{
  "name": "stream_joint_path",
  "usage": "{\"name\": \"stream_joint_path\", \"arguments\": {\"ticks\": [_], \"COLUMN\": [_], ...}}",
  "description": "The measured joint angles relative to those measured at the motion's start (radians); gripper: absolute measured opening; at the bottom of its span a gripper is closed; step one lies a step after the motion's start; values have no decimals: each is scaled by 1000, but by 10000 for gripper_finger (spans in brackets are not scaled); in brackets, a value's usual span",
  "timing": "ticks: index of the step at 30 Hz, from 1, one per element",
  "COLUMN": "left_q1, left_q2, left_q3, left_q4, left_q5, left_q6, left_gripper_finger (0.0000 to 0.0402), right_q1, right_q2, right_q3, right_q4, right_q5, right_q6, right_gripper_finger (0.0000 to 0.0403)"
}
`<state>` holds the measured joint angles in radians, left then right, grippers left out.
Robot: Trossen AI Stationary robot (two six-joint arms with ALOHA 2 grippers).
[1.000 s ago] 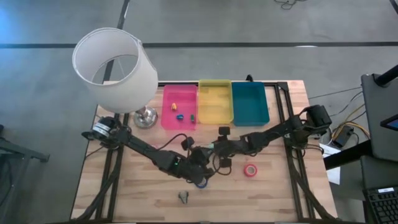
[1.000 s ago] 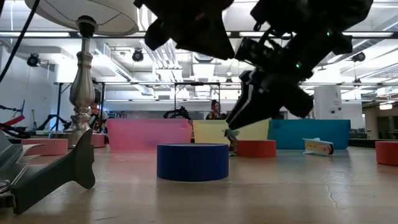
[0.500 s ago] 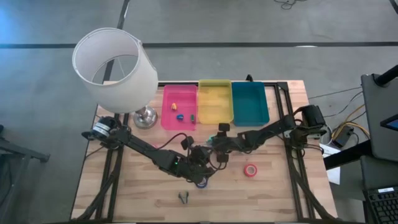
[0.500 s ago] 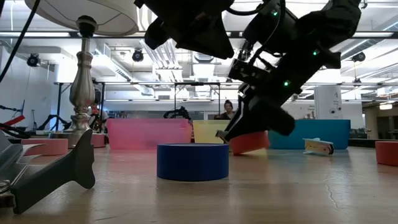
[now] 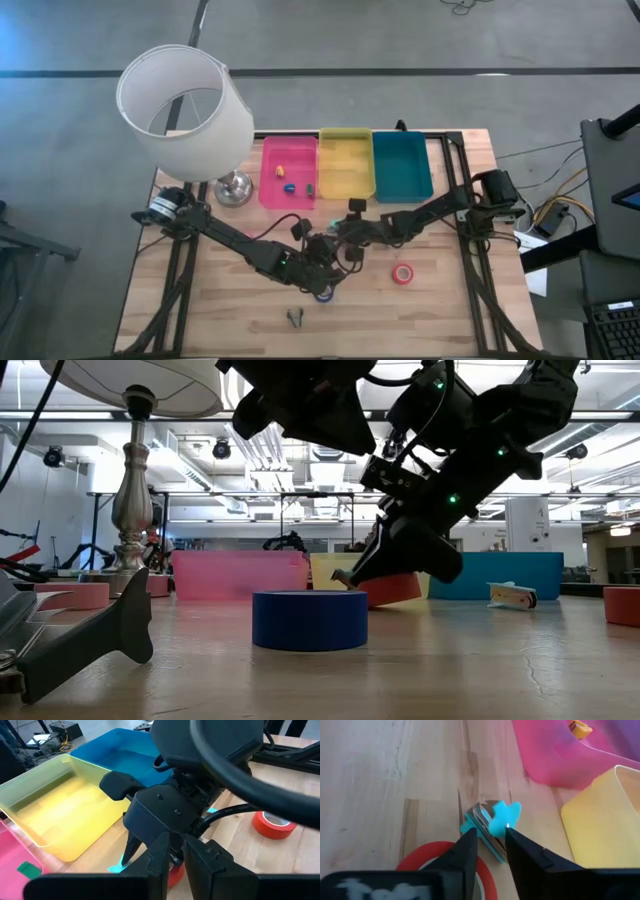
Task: Pick and place Stapler, Stapler remover, tape
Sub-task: Put the left blue staple remover into the yellow bin
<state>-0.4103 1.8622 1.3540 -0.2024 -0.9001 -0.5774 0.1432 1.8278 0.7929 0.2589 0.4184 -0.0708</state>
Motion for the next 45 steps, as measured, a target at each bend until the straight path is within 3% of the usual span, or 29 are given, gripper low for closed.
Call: {"name": "stream_joint_path", "arguments": {"ticks": [8,14,20,28,37,45], "left_q1": [0,0,0,-2,-34,-130], "left_q2": [0,0,0,0,0,-69], "left_q3": [0,0,0,-1,-1,-1], "left_q4": [0,0,0,-3,1,-54], "left_q5": [2,3,5,27,117,46], "left_q6": [0,1,1,2,-6,-7], "left_gripper_finger": [58,58,58,58,51,34], "right_q1": [-14,-13,-10,-4,-4,-7], "right_q2": [3,2,-16,-26,-26,-26], "right_q3": [0,0,31,159,194,247], "right_q4": [-3,-5,-124,-434,-446,-439], "right_q5": [1,0,0,-10,-53,-52], "right_q6": [15,13,28,94,36,-41], "right_gripper_finger": [14,8,8,8,27,92]}}
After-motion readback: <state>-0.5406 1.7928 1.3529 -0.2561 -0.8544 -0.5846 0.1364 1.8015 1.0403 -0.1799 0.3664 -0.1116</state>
